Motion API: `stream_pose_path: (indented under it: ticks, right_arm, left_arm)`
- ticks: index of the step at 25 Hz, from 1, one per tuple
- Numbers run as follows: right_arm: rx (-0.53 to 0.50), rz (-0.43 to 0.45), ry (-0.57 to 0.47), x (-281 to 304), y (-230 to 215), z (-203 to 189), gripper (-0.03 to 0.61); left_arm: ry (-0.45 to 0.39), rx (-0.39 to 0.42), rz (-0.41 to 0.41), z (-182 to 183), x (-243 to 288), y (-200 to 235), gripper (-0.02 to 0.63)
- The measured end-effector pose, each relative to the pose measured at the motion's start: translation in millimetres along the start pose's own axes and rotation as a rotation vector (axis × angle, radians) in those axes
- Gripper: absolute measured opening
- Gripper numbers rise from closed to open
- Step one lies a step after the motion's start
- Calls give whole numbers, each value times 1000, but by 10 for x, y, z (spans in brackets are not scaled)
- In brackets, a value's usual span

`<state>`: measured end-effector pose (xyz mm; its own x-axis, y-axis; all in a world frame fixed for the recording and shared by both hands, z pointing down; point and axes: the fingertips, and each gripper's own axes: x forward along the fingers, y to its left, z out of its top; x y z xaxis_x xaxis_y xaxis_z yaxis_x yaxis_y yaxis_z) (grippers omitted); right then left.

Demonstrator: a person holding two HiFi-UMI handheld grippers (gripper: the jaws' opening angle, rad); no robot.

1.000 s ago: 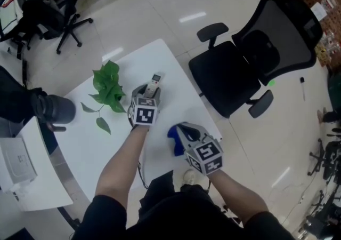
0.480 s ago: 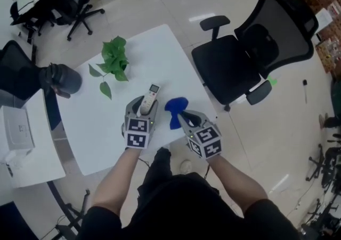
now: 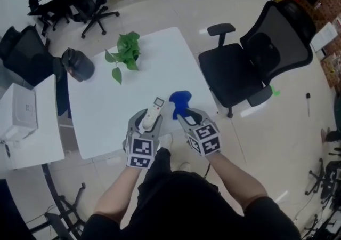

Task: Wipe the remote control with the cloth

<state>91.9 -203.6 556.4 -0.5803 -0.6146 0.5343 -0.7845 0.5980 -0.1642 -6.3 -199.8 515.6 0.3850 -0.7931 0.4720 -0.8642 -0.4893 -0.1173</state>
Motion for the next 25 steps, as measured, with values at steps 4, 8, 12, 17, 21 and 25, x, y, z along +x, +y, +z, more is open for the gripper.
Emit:
stream_pose_path:
  ticks: [4, 8, 12, 17, 21, 25]
  right_arm:
    - [-27, -5, -8, -55, 77, 8, 137]
    - [-47, -20, 11, -11, 50, -61, 144]
    - [-62, -52, 74, 205, -127, -210, 208]
    - [-66, -59, 212, 666, -360, -446, 274]
    - [-99, -93, 311, 1000, -571, -610, 293]
    - [-74, -80, 417, 1265, -641, -838, 293]
  left_arm:
    - [-49, 34, 28, 141, -328, -91, 206]
    - [-75, 55, 43, 205, -558, -173, 206]
    - [-89, 85, 59, 225, -703, -210, 206]
    - [-83, 163, 70, 171, -760, -216, 206]
    - [-75, 164, 77, 158, -760, -190, 206]
    - [-54, 172, 80, 70, -710, -141, 206]
